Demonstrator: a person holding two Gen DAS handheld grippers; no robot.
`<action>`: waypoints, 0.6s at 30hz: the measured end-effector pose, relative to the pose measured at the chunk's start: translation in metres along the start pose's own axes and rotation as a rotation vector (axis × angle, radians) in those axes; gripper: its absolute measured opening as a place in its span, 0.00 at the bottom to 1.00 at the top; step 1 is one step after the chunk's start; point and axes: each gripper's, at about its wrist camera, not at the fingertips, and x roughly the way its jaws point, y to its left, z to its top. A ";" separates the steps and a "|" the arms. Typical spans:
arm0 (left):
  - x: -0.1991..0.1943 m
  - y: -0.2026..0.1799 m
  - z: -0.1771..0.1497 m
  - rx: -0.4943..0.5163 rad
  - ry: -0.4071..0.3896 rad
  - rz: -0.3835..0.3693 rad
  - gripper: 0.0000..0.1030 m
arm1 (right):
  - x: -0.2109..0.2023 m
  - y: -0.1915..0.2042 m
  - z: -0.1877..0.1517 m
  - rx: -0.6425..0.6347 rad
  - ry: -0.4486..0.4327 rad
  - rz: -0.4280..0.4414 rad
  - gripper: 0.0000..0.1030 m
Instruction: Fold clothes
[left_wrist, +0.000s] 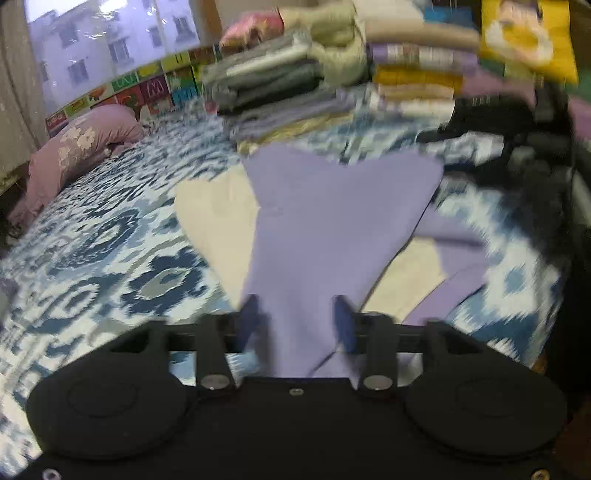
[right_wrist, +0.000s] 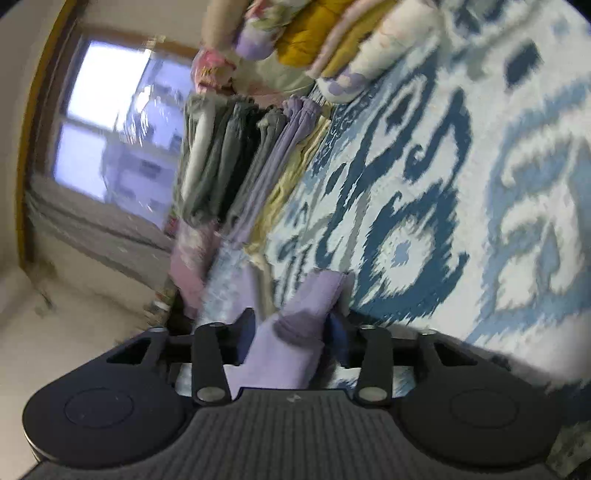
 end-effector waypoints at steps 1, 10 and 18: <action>0.001 0.000 -0.006 -0.021 -0.010 -0.016 0.51 | 0.001 -0.003 0.002 0.029 -0.004 0.009 0.47; 0.007 -0.014 -0.021 0.148 -0.013 0.033 0.47 | 0.016 0.014 0.004 -0.110 -0.033 -0.047 0.06; 0.010 -0.025 -0.027 0.261 -0.035 0.054 0.47 | 0.002 0.093 -0.005 -0.414 -0.072 -0.093 0.06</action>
